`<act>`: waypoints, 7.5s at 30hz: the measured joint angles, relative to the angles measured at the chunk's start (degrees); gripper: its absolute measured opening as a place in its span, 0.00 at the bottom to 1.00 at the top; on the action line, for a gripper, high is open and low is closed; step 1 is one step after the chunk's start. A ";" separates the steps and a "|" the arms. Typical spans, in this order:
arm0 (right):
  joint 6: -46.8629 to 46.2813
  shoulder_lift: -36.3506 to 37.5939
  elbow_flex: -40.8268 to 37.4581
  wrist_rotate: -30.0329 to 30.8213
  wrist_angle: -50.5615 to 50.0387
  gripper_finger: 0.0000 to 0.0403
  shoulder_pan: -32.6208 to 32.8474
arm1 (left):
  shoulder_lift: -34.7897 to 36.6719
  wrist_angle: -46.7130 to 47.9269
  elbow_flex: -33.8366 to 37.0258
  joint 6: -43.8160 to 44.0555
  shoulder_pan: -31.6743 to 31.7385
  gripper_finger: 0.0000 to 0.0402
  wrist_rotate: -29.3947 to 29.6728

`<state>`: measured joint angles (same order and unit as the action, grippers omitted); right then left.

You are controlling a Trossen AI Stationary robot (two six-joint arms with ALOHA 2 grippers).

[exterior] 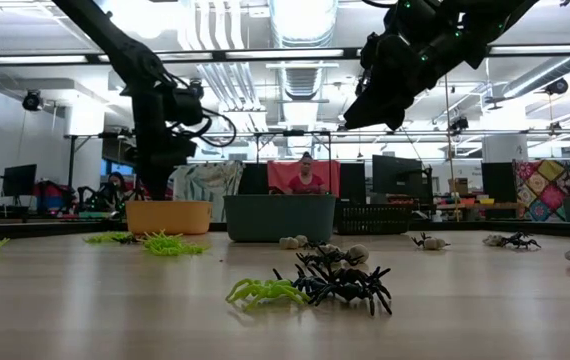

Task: Sort Halloween decoration
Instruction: Put the green spider toy into the blue bin

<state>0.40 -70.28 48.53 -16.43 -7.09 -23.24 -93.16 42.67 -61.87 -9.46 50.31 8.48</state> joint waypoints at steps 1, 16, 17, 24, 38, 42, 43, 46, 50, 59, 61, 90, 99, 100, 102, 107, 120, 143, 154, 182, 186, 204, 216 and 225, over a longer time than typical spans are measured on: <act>-0.06 0.00 0.00 0.00 0.00 0.36 0.00 | 0.18 0.11 -0.01 0.44 -0.01 0.20 -0.01; -2.99 0.00 0.00 0.00 0.09 0.36 0.00 | 13.01 2.05 0.42 5.03 -7.58 0.21 -11.48; -3.01 0.00 0.00 0.00 0.09 0.36 0.02 | 13.90 1.95 0.44 5.35 -8.76 0.21 -11.49; -4.71 0.11 1.72 -0.09 -2.02 0.36 1.33 | 18.08 1.34 0.58 6.02 -20.03 0.21 -12.75; -3.87 0.20 8.22 -0.20 -18.62 0.36 12.90 | 19.49 -6.24 5.07 8.20 -48.61 0.21 -12.09; -5.84 0.20 7.85 -0.09 -19.87 0.36 17.34 | 19.34 -10.46 7.35 11.29 -54.97 0.21 -8.56; -6.30 0.20 7.69 -0.08 -19.89 0.36 18.53 | 19.34 -11.52 8.04 11.86 -56.39 0.21 -7.56; -6.99 0.20 7.33 0.24 -19.66 0.36 22.26 | 19.34 -14.30 10.12 13.45 -60.24 0.21 -4.91; -8.21 0.20 6.60 8.08 -19.30 0.36 28.20 | 19.34 -18.91 13.05 15.61 -63.91 0.21 -3.86; -12.81 0.13 0.95 18.07 -7.95 0.36 39.37 | 19.34 -27.63 21.08 23.88 -67.20 0.21 -1.48; -13.73 0.13 -0.23 19.72 -6.65 0.36 40.93 | 19.30 -29.91 22.97 25.83 -67.22 0.22 -1.47; -17.37 -8.27 -12.39 32.32 23.50 0.36 46.62 | 13.42 -38.11 30.40 26.65 -67.63 0.40 6.12; -16.19 -8.38 -12.44 33.07 23.65 0.36 46.58 | 8.72 -40.71 30.40 24.99 -67.63 0.40 7.58; -16.01 -8.36 -12.44 33.12 23.65 0.36 46.47 | 8.17 -40.65 30.40 25.01 -67.63 0.40 7.58; -15.88 -8.33 -12.44 33.19 23.68 0.36 46.39 | 7.13 -40.66 30.40 25.24 -67.63 0.40 7.61; -15.82 -8.33 -12.44 33.24 23.67 0.36 46.18 | 6.24 -40.67 30.40 26.06 -67.63 0.38 7.62; -15.82 -8.26 -12.44 33.27 23.66 0.36 46.18 | 6.40 -40.56 30.40 26.51 -67.63 0.08 7.64; -16.04 -8.26 -12.41 33.50 23.67 0.36 46.21 | 15.95 -37.81 30.40 28.00 -67.63 0.00 5.94; -8.25 -10.99 -12.35 37.40 36.52 0.36 44.48 | 22.96 -50.66 30.38 22.58 -67.63 0.00 6.03; -5.27 -21.00 -5.16 23.43 48.93 0.36 34.86 | 8.71 -73.73 26.60 15.03 -67.57 0.00 7.69; -5.31 -21.03 -5.14 21.97 48.95 0.36 34.82 | 8.67 -73.59 25.95 14.41 -67.42 0.00 7.69; -4.61 -21.03 -5.01 21.62 49.42 0.04 34.11 | 7.66 -73.73 25.11 13.62 -67.33 0.00 7.80; -6.66 -21.03 -5.01 21.70 49.37 0.02 33.11 | 7.69 -73.15 25.11 13.40 -67.22 0.05 9.57; -7.81 -20.07 -3.94 21.35 44.16 0.02 28.42 | 9.78 -63.54 25.14 16.28 -65.63 0.26 9.81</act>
<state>-7.41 -90.35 44.59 4.92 37.06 5.18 -83.38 -20.87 -36.73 6.83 -15.31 18.29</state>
